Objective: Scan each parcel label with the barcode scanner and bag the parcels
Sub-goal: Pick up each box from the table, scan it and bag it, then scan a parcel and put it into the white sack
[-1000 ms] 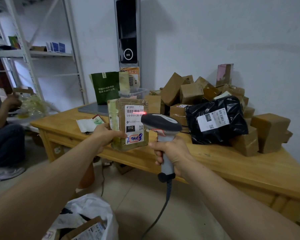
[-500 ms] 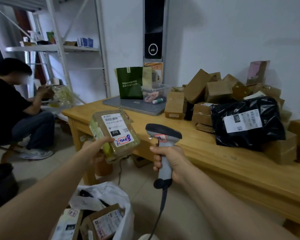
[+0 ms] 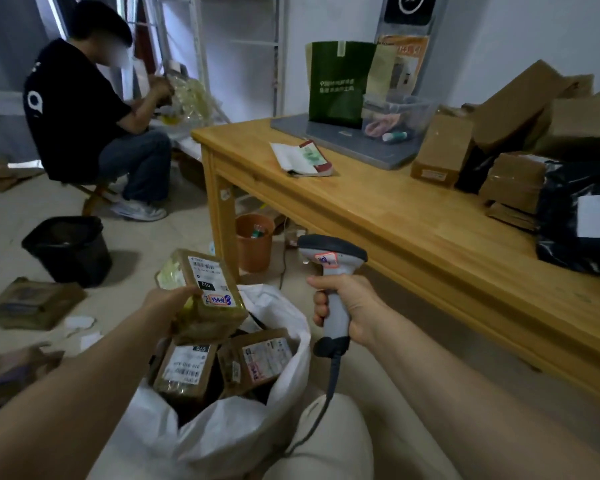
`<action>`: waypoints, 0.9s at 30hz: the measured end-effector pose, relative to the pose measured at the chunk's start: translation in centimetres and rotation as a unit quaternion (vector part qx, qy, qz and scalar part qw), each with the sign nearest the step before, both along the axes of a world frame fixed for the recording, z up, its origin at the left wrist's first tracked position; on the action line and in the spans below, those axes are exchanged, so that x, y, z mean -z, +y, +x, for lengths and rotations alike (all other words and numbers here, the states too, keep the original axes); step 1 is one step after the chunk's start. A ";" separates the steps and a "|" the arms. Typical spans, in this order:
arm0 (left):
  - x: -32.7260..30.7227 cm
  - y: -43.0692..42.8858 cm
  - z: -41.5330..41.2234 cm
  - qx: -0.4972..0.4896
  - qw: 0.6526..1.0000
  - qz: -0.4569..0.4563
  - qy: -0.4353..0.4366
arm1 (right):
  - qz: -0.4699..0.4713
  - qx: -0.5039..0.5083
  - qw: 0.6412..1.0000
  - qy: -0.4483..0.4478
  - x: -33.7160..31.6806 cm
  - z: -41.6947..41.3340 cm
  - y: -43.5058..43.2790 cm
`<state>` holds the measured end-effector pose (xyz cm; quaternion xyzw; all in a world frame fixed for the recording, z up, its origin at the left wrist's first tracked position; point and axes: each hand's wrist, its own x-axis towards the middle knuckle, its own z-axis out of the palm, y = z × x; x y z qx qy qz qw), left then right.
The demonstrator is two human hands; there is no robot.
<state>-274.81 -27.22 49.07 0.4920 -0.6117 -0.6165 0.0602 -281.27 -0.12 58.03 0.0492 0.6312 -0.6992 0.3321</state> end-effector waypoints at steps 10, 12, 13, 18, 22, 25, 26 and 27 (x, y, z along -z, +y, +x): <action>8.4 -2.2 0.9 0.068 0.981 -0.154 -0.100 | 0.033 -0.021 0.998 -0.043 3.7 -1.1 -4.0; 10.2 -2.2 1.0 0.090 0.975 -0.172 -0.111 | 0.037 -0.023 0.998 -0.047 4.1 -1.3 -4.2; 10.2 -1.9 1.0 0.094 0.971 -0.183 -0.122 | 0.037 -0.022 0.998 -0.048 4.2 -1.3 -4.3; 6.5 0.2 -1.2 0.124 0.957 -0.233 -0.124 | 0.021 -0.005 0.998 -0.056 3.2 -1.8 -3.3; 1.2 4.7 -5.7 0.167 0.940 -0.292 -0.058 | -0.001 0.038 0.999 -0.036 1.8 -2.5 -0.6; -3.6 9.8 -9.5 0.241 0.907 -0.344 0.025 | -0.020 0.066 0.997 -0.017 0.3 -3.3 2.7; -4.8 11.6 -10.7 0.264 0.897 -0.353 0.046 | -0.026 0.074 0.997 -0.012 -0.4 -3.6 4.0; -6.2 13.5 -11.8 0.284 0.887 -0.357 0.076 | -0.032 0.084 0.996 -0.007 -1.0 -3.9 5.4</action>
